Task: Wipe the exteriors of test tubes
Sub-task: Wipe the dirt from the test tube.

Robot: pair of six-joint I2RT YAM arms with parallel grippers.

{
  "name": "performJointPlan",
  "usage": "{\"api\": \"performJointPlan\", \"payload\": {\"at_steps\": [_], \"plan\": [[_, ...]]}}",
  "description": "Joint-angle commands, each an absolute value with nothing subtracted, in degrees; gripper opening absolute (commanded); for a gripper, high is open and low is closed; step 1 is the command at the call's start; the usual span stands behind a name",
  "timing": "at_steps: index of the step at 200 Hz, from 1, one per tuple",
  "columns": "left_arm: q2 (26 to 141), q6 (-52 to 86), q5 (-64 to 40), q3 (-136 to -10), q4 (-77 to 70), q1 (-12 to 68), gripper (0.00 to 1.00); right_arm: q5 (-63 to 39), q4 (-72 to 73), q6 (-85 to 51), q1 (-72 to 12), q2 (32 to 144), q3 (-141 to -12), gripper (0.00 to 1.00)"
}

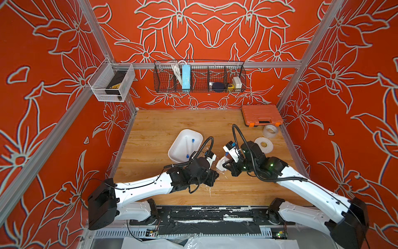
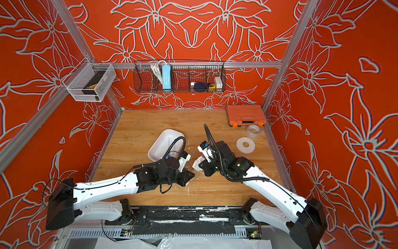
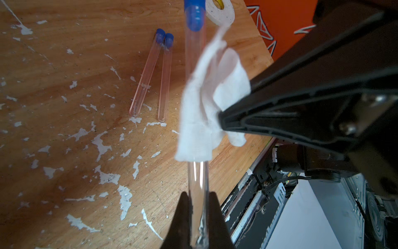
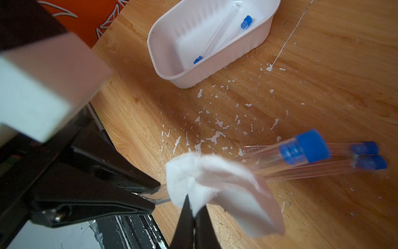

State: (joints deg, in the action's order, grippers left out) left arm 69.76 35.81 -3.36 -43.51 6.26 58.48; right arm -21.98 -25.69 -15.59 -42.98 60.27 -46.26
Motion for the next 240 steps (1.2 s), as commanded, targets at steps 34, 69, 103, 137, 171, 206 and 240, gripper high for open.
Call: {"api": "performJointPlan", "payload": {"at_steps": [34, 69, 103, 137, 171, 206, 240], "plan": [[69.16, 35.01, -4.13, -44.90, 4.52, 57.92, 0.07, -20.84, -24.19, -15.66, -44.15, 62.10, -45.94, 0.00], [68.89, 34.28, -4.11, -44.91, 5.48, 57.92, 0.07, -16.26, -27.51, -13.45, -44.08, 62.99, -48.36, 0.00], [67.38, 33.86, -3.98, -44.61, 6.41, 57.92, 0.08, -14.33, -29.94, -10.90, -42.93, 66.53, -51.97, 0.00], [65.98, 33.97, -3.52, -43.92, 7.12, 57.90, 0.08, -14.85, -30.76, -9.18, -41.10, 68.59, -55.28, 0.00], [65.22, 33.88, -2.47, -43.18, 7.73, 57.92, 0.08, -15.27, -32.32, -7.26, -38.67, 69.60, -57.95, 0.00], [64.71, 33.82, -2.29, -43.09, 7.72, 57.92, 0.08, -16.31, -32.74, -6.06, -35.68, 70.27, -59.19, 0.00], [64.38, 33.86, -2.20, -42.41, 7.65, 57.92, 0.08, -17.20, -32.60, -5.76, -33.92, 70.61, -60.35, 0.00]]}}
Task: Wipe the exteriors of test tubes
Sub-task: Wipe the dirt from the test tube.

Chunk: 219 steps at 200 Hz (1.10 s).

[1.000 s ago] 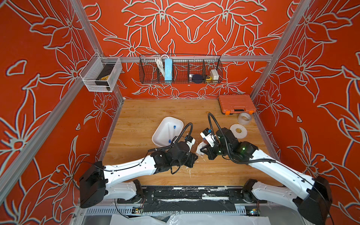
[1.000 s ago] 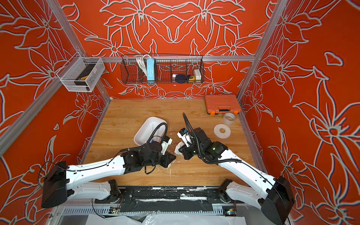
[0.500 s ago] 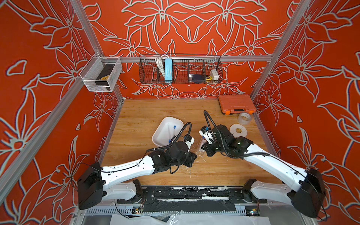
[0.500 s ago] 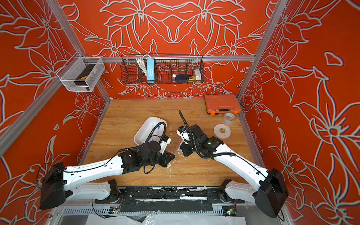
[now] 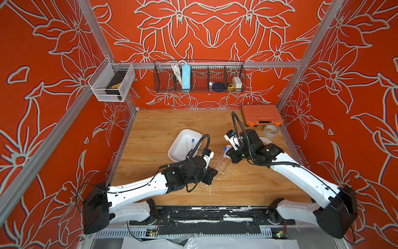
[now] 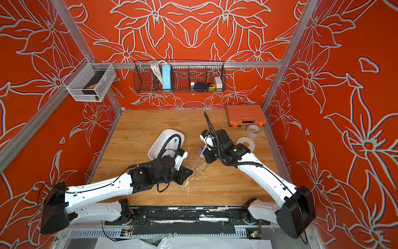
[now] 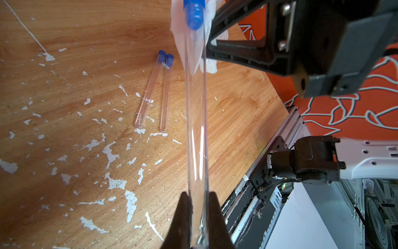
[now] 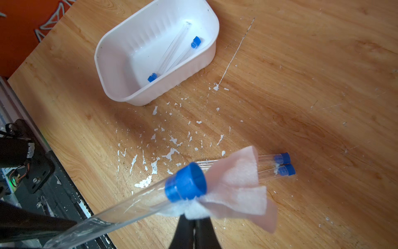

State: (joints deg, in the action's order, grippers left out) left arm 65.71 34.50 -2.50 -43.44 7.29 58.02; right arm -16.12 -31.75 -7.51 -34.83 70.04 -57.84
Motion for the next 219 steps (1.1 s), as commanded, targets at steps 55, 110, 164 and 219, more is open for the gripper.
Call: {"api": "performJointPlan", "payload": {"at_steps": [55, 110, 164, 219], "plan": [[63.90, 33.85, -0.79, -41.57, 8.13, 57.92, 0.08, -15.37, -34.46, -5.02, -33.66, 69.26, -61.83, 0.00], [63.99, 33.40, -0.46, -41.94, 8.34, 57.92, 0.08, -15.90, -37.71, -3.88, -33.40, 70.77, -66.23, 0.00], [64.72, 33.40, -0.57, -42.58, 8.00, 57.92, 0.08, -19.25, -37.75, -5.10, -35.09, 72.40, -66.18, 0.00], [65.86, 32.45, 0.08, -43.90, 8.39, 57.92, 0.08, -18.03, -37.56, -6.29, -39.01, 73.59, -65.93, 0.00]]}}
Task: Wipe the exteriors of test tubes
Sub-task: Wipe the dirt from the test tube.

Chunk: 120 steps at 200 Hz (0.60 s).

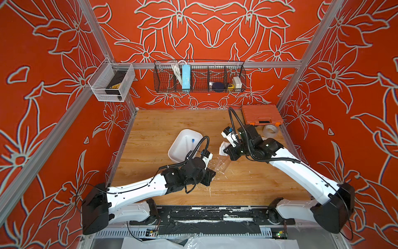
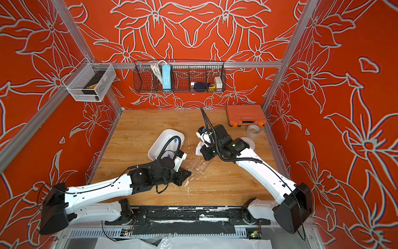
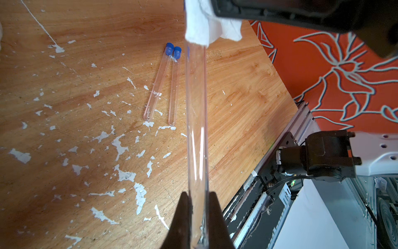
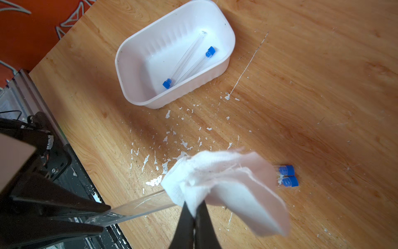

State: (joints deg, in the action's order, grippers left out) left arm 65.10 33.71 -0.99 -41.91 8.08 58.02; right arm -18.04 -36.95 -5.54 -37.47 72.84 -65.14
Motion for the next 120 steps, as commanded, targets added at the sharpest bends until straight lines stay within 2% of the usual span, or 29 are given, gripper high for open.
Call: {"api": "performJointPlan", "payload": {"at_steps": [1, 120], "plan": [[65.84, 32.44, 0.15, -43.97, 8.41, 57.92, 0.08, -17.95, -37.56, -6.39, -39.20, 73.57, -65.88, 0.00], [67.07, 31.63, 4.11, -45.61, 9.98, 57.91, 0.08, -15.21, -35.42, -14.42, -49.26, 71.28, -61.00, 0.00]]}}
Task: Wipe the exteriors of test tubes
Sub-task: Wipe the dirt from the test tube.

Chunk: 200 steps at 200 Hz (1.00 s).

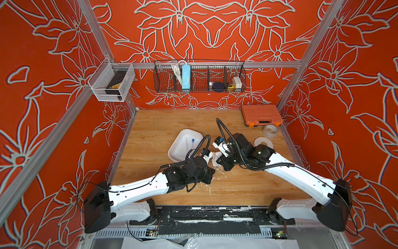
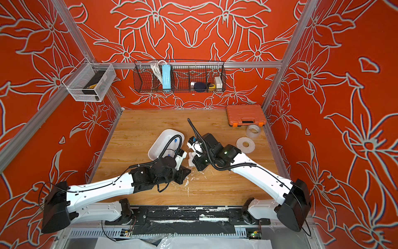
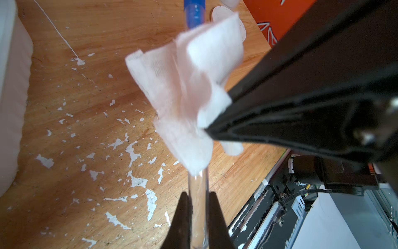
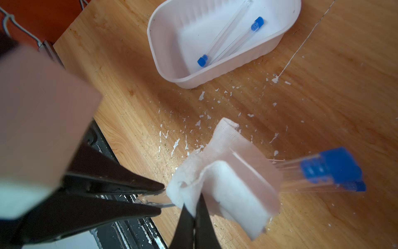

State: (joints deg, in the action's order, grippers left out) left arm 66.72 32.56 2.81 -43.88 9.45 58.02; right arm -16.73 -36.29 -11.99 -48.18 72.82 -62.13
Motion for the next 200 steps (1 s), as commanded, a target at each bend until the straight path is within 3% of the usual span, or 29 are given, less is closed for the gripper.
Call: {"api": "performJointPlan", "payload": {"at_steps": [1, 83, 158, 200], "plan": [[67.06, 31.64, 4.12, -45.61, 9.95, 57.87, 0.08, -15.21, -35.42, -14.42, -49.28, 71.28, -61.00, 0.00], [65.70, 30.81, 3.67, -45.27, 12.36, 57.93, 0.08, -9.76, -41.54, -8.66, -47.76, 75.51, -67.93, 0.00], [64.34, 30.77, 5.01, -45.61, 14.75, 57.92, 0.08, -12.88, -44.90, -3.54, -39.40, 78.99, -73.81, 0.00], [64.54, 30.92, 5.01, -45.80, 14.52, 57.92, 0.08, -15.56, -45.29, -3.57, -38.98, 79.70, -75.08, 0.00]]}}
